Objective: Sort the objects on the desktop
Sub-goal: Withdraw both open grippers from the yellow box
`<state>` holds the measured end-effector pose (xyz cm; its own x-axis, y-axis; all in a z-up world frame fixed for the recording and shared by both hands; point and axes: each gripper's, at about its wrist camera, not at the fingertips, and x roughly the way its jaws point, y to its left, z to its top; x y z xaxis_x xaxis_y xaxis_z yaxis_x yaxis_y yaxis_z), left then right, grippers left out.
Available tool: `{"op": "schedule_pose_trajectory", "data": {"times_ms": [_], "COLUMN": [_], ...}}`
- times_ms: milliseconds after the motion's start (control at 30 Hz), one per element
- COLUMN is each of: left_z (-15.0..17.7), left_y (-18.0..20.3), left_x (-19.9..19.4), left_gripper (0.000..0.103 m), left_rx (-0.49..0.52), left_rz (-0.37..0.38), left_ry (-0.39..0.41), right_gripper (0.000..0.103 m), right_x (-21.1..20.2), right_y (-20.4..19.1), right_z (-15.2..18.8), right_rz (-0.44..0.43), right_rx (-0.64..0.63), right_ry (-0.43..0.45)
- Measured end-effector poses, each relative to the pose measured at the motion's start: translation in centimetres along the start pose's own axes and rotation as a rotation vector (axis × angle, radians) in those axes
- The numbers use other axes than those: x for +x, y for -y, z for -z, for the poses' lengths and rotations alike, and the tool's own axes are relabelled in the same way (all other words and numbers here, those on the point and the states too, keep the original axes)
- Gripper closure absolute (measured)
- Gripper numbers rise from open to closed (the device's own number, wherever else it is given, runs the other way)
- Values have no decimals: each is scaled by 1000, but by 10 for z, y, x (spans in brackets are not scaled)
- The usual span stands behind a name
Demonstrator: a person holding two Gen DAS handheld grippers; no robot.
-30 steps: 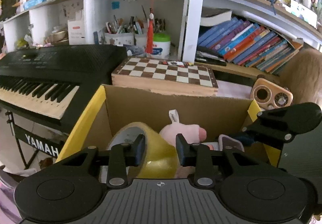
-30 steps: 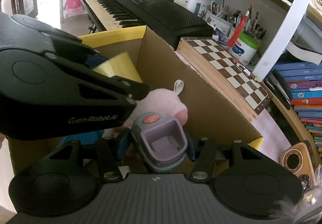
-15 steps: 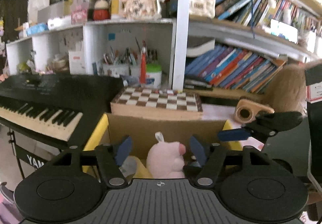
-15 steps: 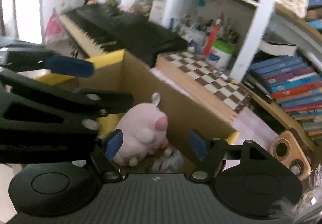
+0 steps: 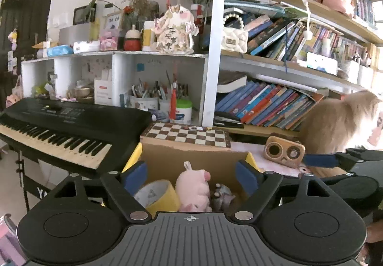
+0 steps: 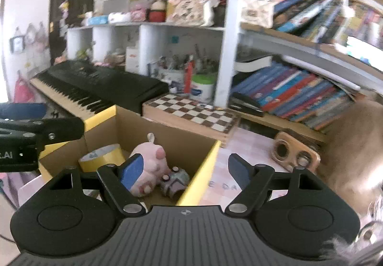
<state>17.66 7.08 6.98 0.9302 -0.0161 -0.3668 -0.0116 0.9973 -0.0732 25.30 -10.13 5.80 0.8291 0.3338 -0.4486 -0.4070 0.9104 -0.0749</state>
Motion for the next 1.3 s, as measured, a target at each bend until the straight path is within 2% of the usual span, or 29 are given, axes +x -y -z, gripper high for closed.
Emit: {"op": "schedule_pose_trajectory", "data": {"times_ms": [167, 400, 733, 900, 1067, 1133, 1300], "left_z": [15, 42, 83, 95, 105, 107, 114], "left_y": [-3, -6, -7, -3, 0, 2, 8], "left_x": [-33, -70, -115, -129, -139, -140, -142], "left_gripper": [8, 5, 3, 2, 0, 0, 0], "left_rx": [-2, -10, -2, 25, 32, 44, 68], "left_rz": [10, 32, 2, 1, 45, 44, 49], "left_ry": [0, -37, -77, -89, -118, -128, -139], "right_gripper": [20, 18, 14, 13, 11, 6, 3], "right_x": [-41, -92, -151, -172, -187, -190, -200], "right_y": [0, -13, -40, -49, -56, -58, -57], "right_z": [19, 56, 109, 131, 150, 156, 163], "right_rz": [68, 139, 229, 253, 275, 275, 297], "right_rx": [92, 133, 148, 180, 204, 216, 240], "right_ry": [25, 1, -26, -51, -86, -109, -123]}}
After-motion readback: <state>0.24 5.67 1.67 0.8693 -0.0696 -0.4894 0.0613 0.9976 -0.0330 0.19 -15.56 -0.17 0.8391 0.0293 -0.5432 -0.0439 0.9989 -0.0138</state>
